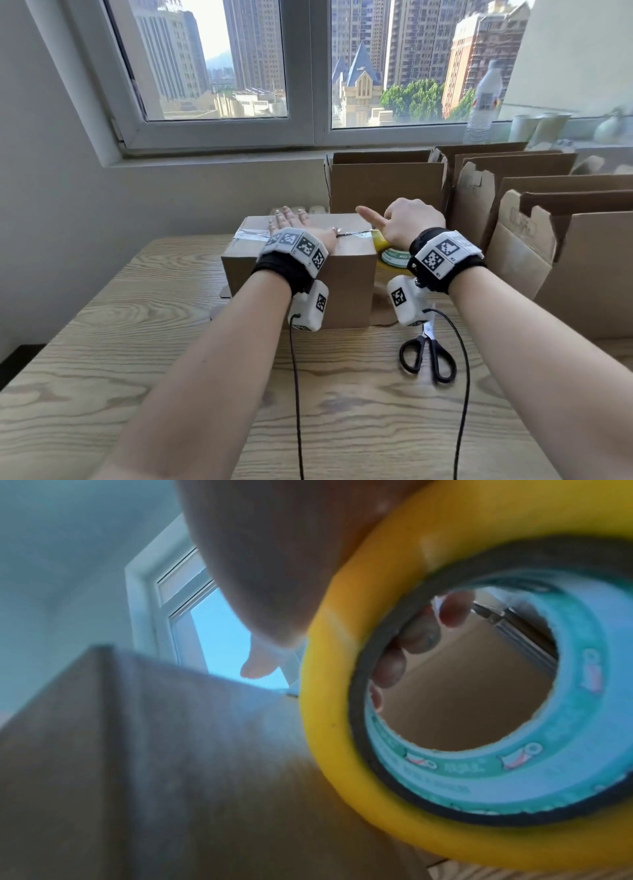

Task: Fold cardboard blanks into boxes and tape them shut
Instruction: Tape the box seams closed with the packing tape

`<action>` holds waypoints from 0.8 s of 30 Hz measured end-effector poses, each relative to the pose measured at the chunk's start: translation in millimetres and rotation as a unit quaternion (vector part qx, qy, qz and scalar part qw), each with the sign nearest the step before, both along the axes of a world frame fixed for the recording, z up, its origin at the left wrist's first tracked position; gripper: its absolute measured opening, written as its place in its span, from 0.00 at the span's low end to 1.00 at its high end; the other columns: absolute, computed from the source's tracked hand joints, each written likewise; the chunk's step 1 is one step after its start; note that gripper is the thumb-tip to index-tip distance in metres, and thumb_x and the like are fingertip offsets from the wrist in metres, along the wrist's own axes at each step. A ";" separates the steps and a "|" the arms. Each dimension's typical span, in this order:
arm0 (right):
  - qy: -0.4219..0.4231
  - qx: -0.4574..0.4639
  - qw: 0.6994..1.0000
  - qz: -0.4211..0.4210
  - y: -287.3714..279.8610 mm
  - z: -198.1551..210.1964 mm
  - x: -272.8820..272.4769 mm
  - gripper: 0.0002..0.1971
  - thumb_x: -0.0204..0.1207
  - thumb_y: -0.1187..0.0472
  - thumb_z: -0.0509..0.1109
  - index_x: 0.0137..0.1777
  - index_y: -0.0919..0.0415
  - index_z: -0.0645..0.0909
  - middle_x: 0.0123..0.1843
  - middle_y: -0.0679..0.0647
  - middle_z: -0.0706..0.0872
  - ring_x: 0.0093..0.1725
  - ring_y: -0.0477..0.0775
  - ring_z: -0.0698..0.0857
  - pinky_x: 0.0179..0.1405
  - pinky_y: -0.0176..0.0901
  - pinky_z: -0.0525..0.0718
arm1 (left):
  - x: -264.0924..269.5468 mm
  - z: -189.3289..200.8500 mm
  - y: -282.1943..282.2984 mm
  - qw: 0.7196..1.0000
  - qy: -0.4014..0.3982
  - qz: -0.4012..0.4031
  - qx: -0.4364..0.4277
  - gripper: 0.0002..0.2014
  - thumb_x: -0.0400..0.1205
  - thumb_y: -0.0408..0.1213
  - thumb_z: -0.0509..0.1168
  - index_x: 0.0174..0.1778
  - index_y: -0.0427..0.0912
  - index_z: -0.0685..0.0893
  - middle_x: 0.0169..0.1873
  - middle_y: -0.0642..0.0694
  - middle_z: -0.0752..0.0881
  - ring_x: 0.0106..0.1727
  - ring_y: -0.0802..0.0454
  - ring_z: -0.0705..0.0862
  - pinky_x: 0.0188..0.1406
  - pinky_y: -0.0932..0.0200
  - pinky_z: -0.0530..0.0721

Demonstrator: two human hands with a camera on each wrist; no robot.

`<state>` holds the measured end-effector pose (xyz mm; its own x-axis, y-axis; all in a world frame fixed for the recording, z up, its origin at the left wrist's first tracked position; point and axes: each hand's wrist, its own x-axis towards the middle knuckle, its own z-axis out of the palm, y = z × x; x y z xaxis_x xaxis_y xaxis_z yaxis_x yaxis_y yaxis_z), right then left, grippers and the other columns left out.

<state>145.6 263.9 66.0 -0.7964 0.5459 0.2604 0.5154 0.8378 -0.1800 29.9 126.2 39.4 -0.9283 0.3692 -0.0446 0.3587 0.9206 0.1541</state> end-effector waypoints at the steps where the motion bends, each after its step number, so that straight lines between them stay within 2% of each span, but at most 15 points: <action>1: 0.023 -0.013 1.000 0.007 3.7 -1.0 2.7 0.45 0.67 0.15 0.46 0.32 0.58 0.82 0.33 0.54 0.85 0.35 0.56 0.84 0.34 0.44 0.79 | -0.8 -0.1 -0.3 1.000 0.002 0.001 0.003 0.44 0.85 0.65 0.46 0.86 0.38 0.40 0.85 0.35 0.37 0.86 0.37 0.36 0.82 0.41 0.34; 4: 0.093 -0.063 0.993 0.019 12.0 -8.6 9.1 0.42 0.67 0.16 0.51 0.23 0.58 0.71 0.24 0.51 0.78 0.28 0.53 0.80 0.28 0.43 0.73 | -1.4 -0.8 1.0 1.000 0.004 0.000 0.017 0.43 0.85 0.64 0.47 0.86 0.38 0.42 0.85 0.35 0.38 0.86 0.38 0.37 0.82 0.42 0.34; 6: 0.145 -0.113 0.983 0.020 19.4 -14.7 13.0 0.38 0.72 0.21 0.56 0.21 0.57 0.67 0.22 0.51 0.73 0.26 0.54 0.77 0.28 0.45 0.73 | -1.3 0.1 2.2 1.000 -0.002 0.009 0.023 0.46 0.83 0.67 0.49 0.86 0.38 0.43 0.85 0.35 0.39 0.86 0.38 0.38 0.82 0.42 0.35; 10: 0.211 -0.181 0.960 0.046 41.4 -23.6 22.8 0.26 0.71 0.35 0.72 0.25 0.58 0.82 0.27 0.52 0.83 0.36 0.56 0.84 0.33 0.44 0.78 | 5.9 12.0 7.9 0.999 -0.036 0.034 0.016 0.54 0.77 0.73 0.54 0.86 0.37 0.42 0.85 0.33 0.40 0.86 0.36 0.38 0.83 0.40 0.37; 15: 0.170 -0.128 0.975 0.058 34.1 -24.7 12.4 0.23 0.69 0.35 0.74 0.28 0.55 0.83 0.31 0.50 0.85 0.38 0.52 0.84 0.37 0.45 0.82 | 16.6 31.8 14.1 0.996 -0.065 0.062 0.029 0.54 0.77 0.67 0.61 0.86 0.35 0.44 0.84 0.27 0.42 0.85 0.30 0.42 0.83 0.34 0.44; 18: 0.151 -0.126 0.978 0.063 30.9 -23.2 8.4 0.23 0.70 0.37 0.75 0.27 0.55 0.79 0.30 0.48 0.82 0.37 0.52 0.83 0.36 0.43 0.78 | 33.3 33.4 24.9 0.995 -0.056 0.074 0.026 0.60 0.72 0.78 0.55 0.86 0.34 0.46 0.83 0.25 0.44 0.84 0.27 0.43 0.81 0.30 0.42; 20: 0.146 -0.122 0.979 0.075 33.9 -23.8 7.6 0.24 0.69 0.36 0.75 0.26 0.56 0.79 0.29 0.48 0.82 0.36 0.52 0.82 0.35 0.44 0.79 | 42.8 32.1 30.9 0.995 -0.045 0.084 0.022 0.62 0.69 0.82 0.51 0.87 0.37 0.47 0.83 0.25 0.45 0.84 0.26 0.42 0.80 0.26 0.39; 24: 0.126 -0.122 0.981 0.087 41.7 -18.6 3.1 0.27 0.68 0.35 0.76 0.22 0.58 0.78 0.24 0.50 0.80 0.32 0.52 0.81 0.32 0.45 0.80 | 44.2 26.5 29.2 0.997 -0.032 0.067 0.020 0.57 0.68 0.84 0.47 0.87 0.51 0.49 0.84 0.26 0.43 0.83 0.24 0.40 0.76 0.21 0.38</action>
